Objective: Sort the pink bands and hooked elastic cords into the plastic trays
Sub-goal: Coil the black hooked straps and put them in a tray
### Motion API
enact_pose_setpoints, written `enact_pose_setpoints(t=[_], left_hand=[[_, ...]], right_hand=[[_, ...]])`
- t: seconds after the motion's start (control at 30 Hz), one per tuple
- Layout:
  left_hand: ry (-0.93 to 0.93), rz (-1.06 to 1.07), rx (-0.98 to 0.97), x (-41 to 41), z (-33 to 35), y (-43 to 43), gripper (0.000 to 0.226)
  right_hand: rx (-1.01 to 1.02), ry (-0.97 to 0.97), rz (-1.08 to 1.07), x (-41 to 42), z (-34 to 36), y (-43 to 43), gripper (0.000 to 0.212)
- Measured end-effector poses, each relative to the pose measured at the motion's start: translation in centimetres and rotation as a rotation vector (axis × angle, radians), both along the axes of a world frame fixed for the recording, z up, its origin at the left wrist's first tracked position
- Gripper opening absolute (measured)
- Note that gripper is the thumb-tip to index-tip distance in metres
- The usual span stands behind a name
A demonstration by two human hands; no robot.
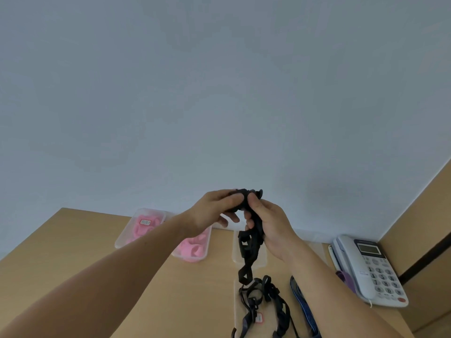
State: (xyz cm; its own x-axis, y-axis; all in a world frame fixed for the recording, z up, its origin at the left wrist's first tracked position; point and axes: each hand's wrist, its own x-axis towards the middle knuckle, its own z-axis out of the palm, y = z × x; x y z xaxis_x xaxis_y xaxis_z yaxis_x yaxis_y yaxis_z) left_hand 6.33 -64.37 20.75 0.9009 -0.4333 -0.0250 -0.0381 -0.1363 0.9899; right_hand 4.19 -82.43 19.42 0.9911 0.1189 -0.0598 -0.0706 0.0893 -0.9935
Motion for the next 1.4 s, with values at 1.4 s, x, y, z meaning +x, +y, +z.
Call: enact_pose_setpoints(t=[1.4], left_hand=[[-0.601,0.065,0.398,-0.4,-0.9,-0.9,0.061]], right_hand=[[-0.135,-0.002,-0.08,-1.1,0.3,-1.1,0.04]])
